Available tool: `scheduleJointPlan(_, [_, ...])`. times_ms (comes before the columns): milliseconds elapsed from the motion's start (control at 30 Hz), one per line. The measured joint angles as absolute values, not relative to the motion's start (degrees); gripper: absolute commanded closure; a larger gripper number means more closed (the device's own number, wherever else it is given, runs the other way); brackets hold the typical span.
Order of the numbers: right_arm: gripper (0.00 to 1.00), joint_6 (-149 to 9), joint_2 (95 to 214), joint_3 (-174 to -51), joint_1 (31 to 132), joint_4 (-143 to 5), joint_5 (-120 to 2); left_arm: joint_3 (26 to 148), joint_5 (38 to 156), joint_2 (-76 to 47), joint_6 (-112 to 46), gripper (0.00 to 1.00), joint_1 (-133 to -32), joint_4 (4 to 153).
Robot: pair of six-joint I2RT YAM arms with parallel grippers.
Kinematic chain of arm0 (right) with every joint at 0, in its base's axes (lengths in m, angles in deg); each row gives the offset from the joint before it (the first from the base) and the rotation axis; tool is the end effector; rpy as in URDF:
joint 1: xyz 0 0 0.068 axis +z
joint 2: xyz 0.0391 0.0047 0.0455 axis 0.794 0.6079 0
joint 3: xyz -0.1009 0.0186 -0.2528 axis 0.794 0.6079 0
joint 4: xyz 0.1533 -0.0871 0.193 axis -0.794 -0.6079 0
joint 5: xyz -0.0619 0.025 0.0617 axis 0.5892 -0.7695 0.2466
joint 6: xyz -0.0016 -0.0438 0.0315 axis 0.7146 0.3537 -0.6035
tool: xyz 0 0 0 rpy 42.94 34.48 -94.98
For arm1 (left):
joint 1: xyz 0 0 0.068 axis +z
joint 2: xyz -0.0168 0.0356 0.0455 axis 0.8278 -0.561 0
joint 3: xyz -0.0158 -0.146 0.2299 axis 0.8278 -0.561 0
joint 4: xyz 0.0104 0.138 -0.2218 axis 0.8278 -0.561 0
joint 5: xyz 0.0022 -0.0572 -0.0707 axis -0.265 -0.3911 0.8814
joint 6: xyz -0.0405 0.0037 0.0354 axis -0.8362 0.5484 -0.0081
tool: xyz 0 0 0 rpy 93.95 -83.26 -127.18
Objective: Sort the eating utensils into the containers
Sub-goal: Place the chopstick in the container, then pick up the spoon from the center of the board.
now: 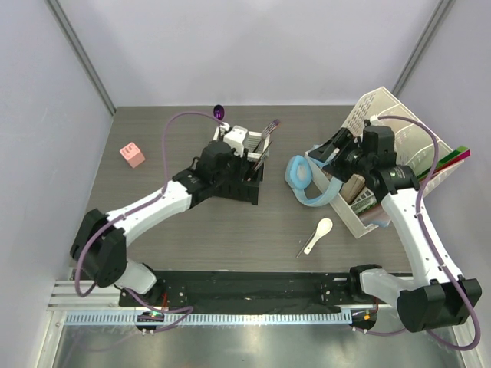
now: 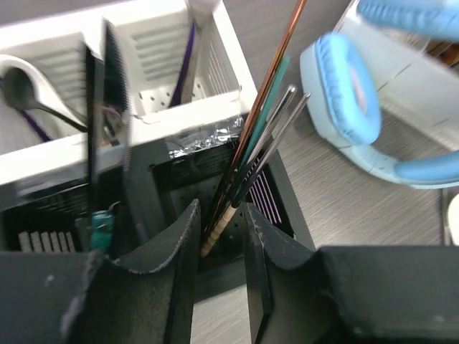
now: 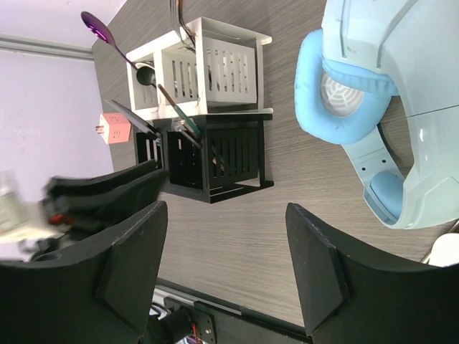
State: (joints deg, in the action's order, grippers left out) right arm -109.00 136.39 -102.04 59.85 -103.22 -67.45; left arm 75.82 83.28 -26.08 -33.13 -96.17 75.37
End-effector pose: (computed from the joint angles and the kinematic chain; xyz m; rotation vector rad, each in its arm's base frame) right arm 0.2310 0.0393 0.3573 0.5778 2.1708 0.8209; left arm 0.2687 -0.2232 0.2762 0.4488 2.0170 -0.4647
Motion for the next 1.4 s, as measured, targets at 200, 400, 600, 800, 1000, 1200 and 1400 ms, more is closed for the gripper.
scheduleJointPlan(200, [0.27, -109.13, 136.11, -99.89, 59.89, -102.85, -67.41, 76.92, 80.42, -18.52, -34.79, 0.63, -96.30, 71.15])
scheduleJointPlan(400, [0.26, -109.90, 136.65, -101.38, 60.31, -102.80, -67.34, 78.45, 75.76, -16.49, -36.43, 0.64, -96.30, 63.78])
scheduleJointPlan(600, [0.25, -110.05, 138.93, -106.56, 67.02, -102.26, -67.25, 72.26, 71.11, -12.23, -40.32, 0.50, -96.24, 58.95])
scheduleJointPlan(800, [0.21, -110.22, 141.88, -107.96, 76.46, -100.01, -68.17, 65.66, 65.36, -6.48, -43.08, 0.44, -93.09, 55.22])
scheduleJointPlan(1000, [0.21, -110.20, 144.37, -105.73, 76.50, -99.22, -68.39, 70.82, 64.42, -12.86, -43.21, 0.44, -87.38, 54.76])
scheduleJointPlan(1200, [0.21, -109.92, 149.18, -104.22, 76.88, -98.67, -68.72, 75.58, 67.04, -22.67, -43.36, 0.48, -84.46, 55.68])
scheduleJointPlan(1400, [0.21, -109.92, 150.12, -103.61, 77.18, -97.80, -68.87, 79.30, 72.25, -29.58, -43.36, 0.59, -83.49, 56.42])
